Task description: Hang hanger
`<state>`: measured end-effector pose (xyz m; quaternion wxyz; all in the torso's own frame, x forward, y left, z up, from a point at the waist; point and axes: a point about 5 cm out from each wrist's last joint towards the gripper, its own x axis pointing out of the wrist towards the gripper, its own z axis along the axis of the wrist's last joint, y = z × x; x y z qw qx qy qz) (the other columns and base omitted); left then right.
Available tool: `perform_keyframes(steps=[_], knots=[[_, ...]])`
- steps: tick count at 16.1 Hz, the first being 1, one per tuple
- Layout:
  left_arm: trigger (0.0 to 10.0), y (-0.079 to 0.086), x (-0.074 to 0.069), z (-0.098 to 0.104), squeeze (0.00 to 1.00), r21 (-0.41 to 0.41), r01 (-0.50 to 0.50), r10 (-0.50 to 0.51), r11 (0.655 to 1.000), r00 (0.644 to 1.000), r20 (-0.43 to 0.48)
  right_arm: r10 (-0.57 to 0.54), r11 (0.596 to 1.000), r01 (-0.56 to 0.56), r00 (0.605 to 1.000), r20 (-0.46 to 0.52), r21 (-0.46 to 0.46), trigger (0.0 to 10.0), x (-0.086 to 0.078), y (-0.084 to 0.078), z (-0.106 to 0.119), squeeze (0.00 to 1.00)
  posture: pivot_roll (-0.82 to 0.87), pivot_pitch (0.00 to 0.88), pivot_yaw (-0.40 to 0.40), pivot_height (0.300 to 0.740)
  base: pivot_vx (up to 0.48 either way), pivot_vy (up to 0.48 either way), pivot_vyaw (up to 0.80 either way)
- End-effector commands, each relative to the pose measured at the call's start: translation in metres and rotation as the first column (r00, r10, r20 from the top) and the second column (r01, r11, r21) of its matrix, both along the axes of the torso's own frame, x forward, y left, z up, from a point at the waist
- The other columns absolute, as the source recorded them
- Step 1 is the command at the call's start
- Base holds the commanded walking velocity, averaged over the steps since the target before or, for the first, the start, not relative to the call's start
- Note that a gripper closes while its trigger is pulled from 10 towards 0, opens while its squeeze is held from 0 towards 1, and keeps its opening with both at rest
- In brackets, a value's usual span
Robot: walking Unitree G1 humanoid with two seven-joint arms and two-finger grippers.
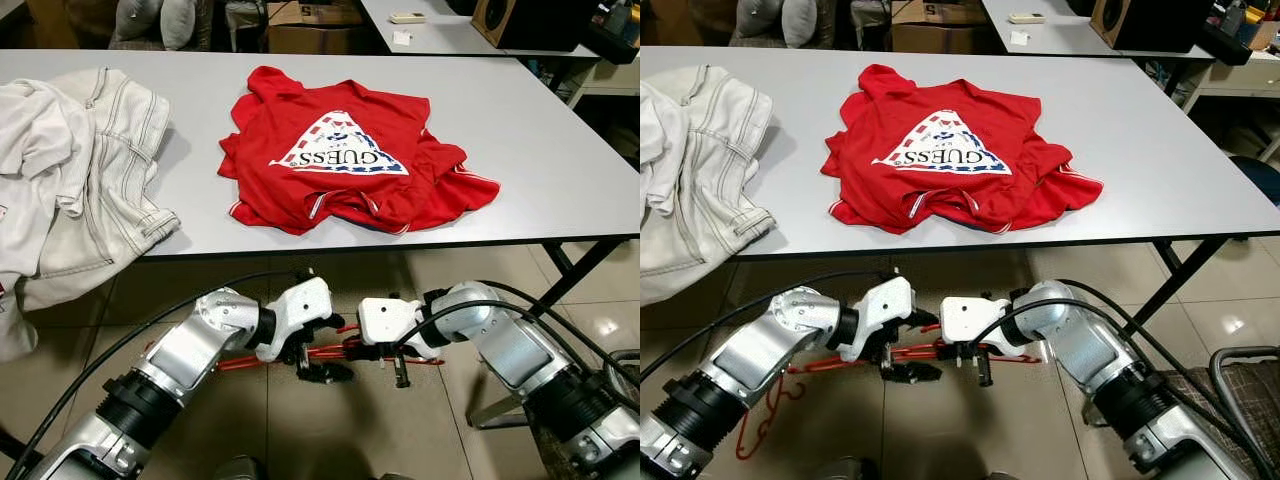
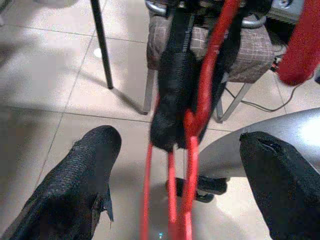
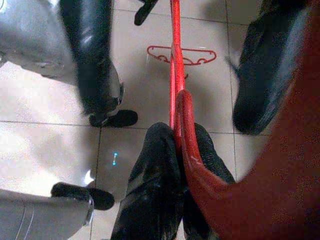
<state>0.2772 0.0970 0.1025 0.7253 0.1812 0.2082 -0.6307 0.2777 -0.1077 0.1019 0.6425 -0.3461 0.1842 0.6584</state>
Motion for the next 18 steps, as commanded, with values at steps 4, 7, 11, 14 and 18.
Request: perform_keyframes(steps=[4,7,11,14,18], knots=[[0.0,0.006,0.009,0.002,0.0,0.013,0.012,-0.012,1.0,1.0,0.012,0.035,0.999,-0.035,0.999,0.027,-0.003,10.0,-0.001,-0.004,0.009,0.0,-0.04,0.064,-0.027,0.74,0.0,0.0,0.0],[0.0,0.006,0.009,-0.002,0.0,0.022,0.01,-0.01,1.0,1.0,0.005,0.041,0.999,-0.041,0.999,0.035,0.002,10.0,-0.002,-0.003,0.011,0.0,-0.04,0.058,-0.02,0.74,0.0,0.0,0.0],[0.0,0.005,0.013,-0.004,0.0,0.016,0.008,-0.008,1.0,1.0,0.006,0.053,0.999,-0.054,0.998,0.039,0.007,10.0,-0.003,0.0,0.013,0.0,-0.04,0.051,-0.015,0.74,0.0,0.0,0.0],[0.0,0.006,0.014,-0.003,0.0,0.015,0.024,-0.024,1.0,1.0,0.0,0.051,0.999,-0.051,0.998,0.038,0.006,10.0,-0.003,0.0,0.012,0.0,-0.04,0.054,-0.007,0.74,0.0,0.0,0.0],[0.0,0.008,0.012,0.005,0.0,-0.031,0.081,-0.082,0.996,0.997,-0.016,0.049,0.999,-0.049,0.998,0.04,0.001,10.0,-0.002,-0.003,0.012,0.0,-0.04,0.058,-0.003,0.74,0.0,0.0,0.0]])
